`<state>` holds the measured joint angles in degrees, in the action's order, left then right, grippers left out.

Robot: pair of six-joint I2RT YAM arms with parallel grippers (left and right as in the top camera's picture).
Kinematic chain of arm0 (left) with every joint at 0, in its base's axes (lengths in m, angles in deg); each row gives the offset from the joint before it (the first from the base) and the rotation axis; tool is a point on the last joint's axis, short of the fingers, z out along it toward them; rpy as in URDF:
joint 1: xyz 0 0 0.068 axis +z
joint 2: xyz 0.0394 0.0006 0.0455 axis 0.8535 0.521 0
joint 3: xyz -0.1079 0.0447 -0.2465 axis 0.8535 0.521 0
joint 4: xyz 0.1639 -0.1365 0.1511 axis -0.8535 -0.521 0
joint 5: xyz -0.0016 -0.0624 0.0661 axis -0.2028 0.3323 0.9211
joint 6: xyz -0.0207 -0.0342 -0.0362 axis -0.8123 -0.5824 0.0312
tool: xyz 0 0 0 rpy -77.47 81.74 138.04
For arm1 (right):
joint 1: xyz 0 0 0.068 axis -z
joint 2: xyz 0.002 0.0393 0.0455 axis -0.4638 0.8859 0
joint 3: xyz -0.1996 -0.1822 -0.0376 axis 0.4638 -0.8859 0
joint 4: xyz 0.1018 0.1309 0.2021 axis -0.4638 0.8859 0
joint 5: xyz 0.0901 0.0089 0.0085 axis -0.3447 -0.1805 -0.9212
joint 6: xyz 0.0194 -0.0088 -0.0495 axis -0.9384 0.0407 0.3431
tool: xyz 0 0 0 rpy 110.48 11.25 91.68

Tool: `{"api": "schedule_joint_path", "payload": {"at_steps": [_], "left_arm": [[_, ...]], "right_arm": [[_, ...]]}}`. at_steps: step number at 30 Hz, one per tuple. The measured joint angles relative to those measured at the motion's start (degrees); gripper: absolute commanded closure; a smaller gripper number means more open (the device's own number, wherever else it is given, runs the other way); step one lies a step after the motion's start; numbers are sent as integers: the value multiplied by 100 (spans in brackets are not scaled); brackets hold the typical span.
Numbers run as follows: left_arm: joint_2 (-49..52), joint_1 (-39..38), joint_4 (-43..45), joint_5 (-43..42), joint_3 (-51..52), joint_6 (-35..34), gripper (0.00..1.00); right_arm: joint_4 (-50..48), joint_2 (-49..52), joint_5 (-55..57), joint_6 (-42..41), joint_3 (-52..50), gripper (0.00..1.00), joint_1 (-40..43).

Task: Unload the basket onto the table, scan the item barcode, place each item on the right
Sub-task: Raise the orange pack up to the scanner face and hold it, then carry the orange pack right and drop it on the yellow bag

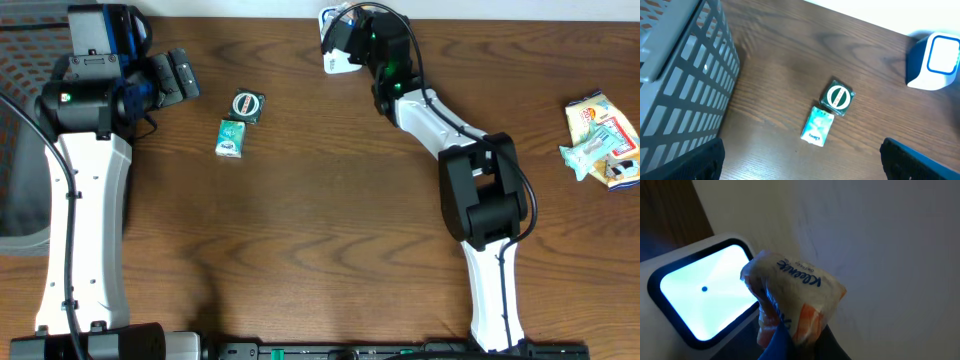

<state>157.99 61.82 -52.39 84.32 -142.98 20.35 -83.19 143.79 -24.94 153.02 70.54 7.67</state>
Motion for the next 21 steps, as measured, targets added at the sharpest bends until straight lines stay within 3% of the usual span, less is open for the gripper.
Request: {"api": "schedule_joint_path", "payload": {"at_steps": [4,9,12,16,21], "left_arm": [[0,0,0,-2,0,0,2],[0,0,-2,-2,0,0,2],[0,0,-2,-2,0,0,2],[0,0,-2,-2,0,0,2],[0,0,-2,-2,0,0,2]], "right_arm": [[-166,0,57,-98,-2,99,-103],[-841,2,667,-817,2,99,-177],[-774,0,1161,-1287,2,99,-74],[-66,-94,1821,-1923,0,99,271],[1482,-614,2249,-3014,-2,99,955]]}}
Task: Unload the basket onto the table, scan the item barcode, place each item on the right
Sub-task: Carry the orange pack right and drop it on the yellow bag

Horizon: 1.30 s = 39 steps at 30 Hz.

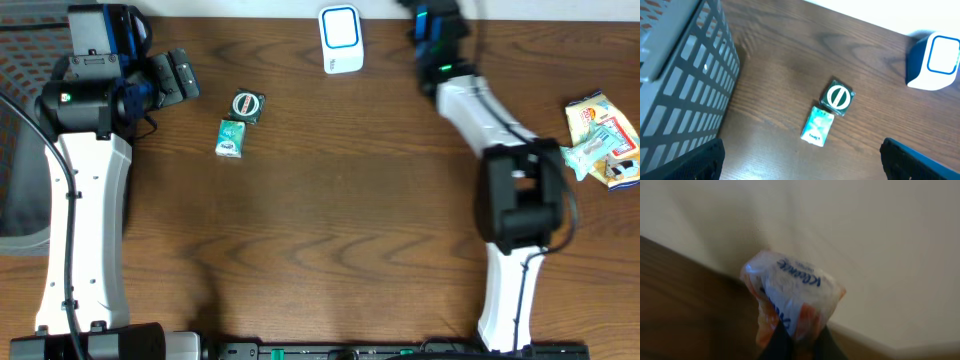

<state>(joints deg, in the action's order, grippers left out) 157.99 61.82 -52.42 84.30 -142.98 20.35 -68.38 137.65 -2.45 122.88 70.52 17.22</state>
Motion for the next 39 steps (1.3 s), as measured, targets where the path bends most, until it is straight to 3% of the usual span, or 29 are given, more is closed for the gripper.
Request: {"api": "schedule_joint_path", "payload": {"at_steps": [9,18,23,26,31,33,39], "left_arm": [[0,0,2,2,0,0,2],[0,0,2,2,0,0,2],[0,0,2,0,0,0,2],[0,0,2,2,0,0,2],[0,0,2,0,0,0,3],[0,0,2,0,0,0,2],[0,0,2,2,0,0,2]], "right_arm": [[2470,-1178,745,-1941,35,98,1578],[3989,-1128,772,-3217,42,94,2844],[4203,-1128,358,-3473,37,73,3265],[4214,-1128,225,-3595,28,55,3368],[4214,-1128,-74,-3622,-52,5,3375],[4146,-1128,-393,-3622,-133,1,3375],[3792,-1117,-1902,-3641,-535,1,3327]]}}
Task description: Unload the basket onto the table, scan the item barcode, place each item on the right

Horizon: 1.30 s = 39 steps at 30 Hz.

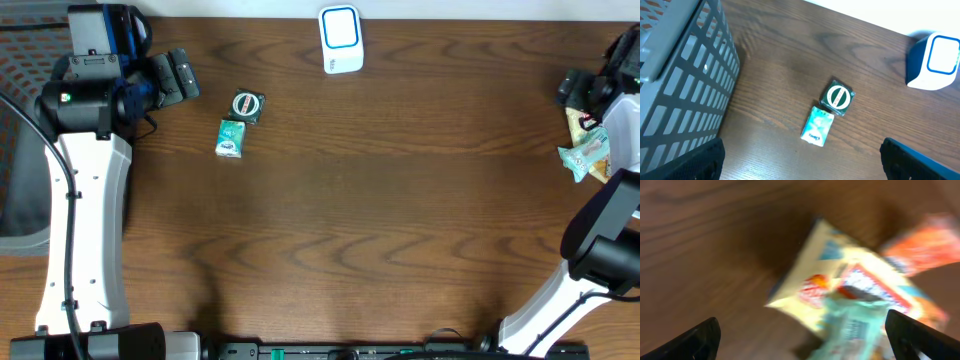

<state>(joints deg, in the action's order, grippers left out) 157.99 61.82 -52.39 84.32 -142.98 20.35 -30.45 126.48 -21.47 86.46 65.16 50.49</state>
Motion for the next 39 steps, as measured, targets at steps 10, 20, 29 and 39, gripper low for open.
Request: {"api": "schedule_joint_path", "payload": {"at_steps": [10,20,29,39], "left_arm": [[0,0,0,-2,0,0,2],[0,0,0,0,0,0,2],[0,0,0,-2,0,0,2],[0,0,0,0,0,0,2]], "right_arm": [[-647,2,-3263,-52,-57,1,-970],[-1705,2,-3657,-970,-61,1,-2756],[-2227,138,-2398,-1220,-61,1,-4723],[-2111,317,-529,-1259,-66,1,-5611]]}}
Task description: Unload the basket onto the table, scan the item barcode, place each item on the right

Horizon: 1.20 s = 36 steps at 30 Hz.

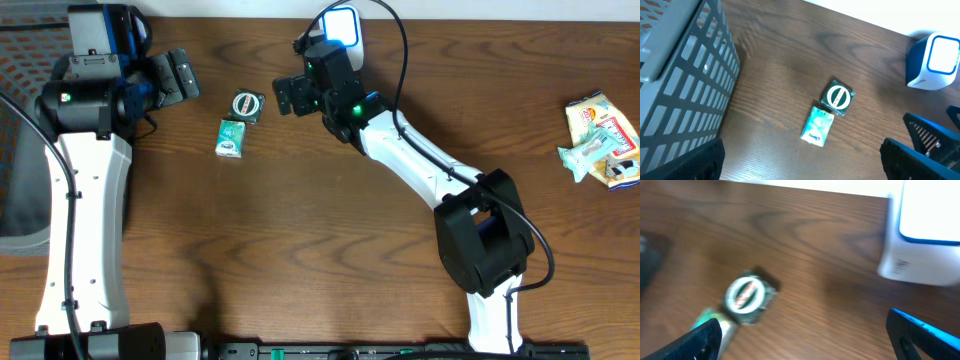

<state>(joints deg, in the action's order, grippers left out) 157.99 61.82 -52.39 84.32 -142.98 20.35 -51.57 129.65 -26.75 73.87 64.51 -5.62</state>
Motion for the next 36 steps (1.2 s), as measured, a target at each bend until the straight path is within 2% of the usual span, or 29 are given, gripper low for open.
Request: {"api": "schedule_joint_path", "payload": {"at_steps": [7,14,19,24,30,36], "left_arm": [[0,0,2,0,0,0,2],[0,0,2,-2,0,0,2],[0,0,0,0,0,0,2],[0,0,420,-24,2,-20,2],[0,0,424,-118,2,-22,2],[157,-63,435,-986,2,310,2]], "right_arm": [[1097,-133,833,-44,-4,1,549],[2450,-612,1198,-72,-7,1,2138],[3121,-625,911,-72,-15,1,3025],[3381,-625,507,-72,-20,1,3359],[3394,-625,334,-72,-20,1,3467],[3394,-625,289,-72,-20,1,3473]]}}
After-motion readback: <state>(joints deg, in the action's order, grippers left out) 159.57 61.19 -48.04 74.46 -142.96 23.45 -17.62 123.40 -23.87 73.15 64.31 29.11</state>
